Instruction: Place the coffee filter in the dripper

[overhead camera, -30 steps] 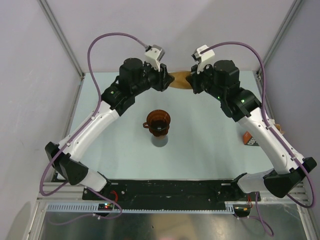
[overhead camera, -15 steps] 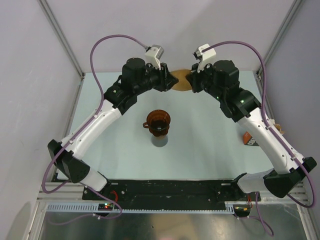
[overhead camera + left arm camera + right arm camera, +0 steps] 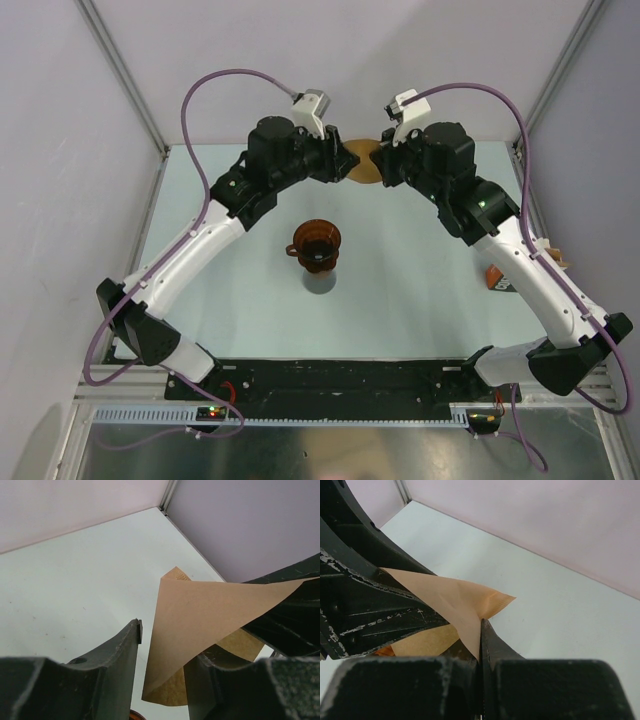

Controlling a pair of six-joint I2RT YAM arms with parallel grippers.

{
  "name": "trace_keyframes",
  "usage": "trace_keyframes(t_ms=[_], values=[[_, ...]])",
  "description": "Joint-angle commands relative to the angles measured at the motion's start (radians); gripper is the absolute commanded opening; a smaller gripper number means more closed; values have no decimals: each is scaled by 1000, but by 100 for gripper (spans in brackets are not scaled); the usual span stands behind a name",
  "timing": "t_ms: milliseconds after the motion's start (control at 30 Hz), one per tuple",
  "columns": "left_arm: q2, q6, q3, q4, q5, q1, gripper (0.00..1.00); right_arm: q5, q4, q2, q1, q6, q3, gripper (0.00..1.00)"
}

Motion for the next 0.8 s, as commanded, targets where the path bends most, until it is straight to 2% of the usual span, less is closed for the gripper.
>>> trace_keyframes(t_ms=[0, 133, 267, 300, 400, 500, 700, 767], values=[[-10, 10, 22, 31, -52, -10, 43, 22, 9, 5, 6, 15, 5, 0], [-4, 1, 27, 33, -49, -12, 34, 22, 4, 6, 5, 30, 5, 0], [-4, -5, 27, 34, -54, -13, 13, 24, 4, 10, 2, 51, 8, 0], [-6, -5, 25, 34, -53, -14, 7, 21, 3, 11, -3, 61, 11, 4], [-11, -27, 15, 33, -54, -12, 1, 12, -4, 12, -29, 118, 24, 40], [-11, -61, 12, 33, -57, -11, 0, 11, 2, 9, -48, 141, 34, 69], [7, -113, 39, 34, -60, -12, 0, -70, 61, -27, -68, 105, -6, 91], [10, -129, 47, 34, -69, -11, 0, -87, 61, -25, -61, 72, -6, 94]])
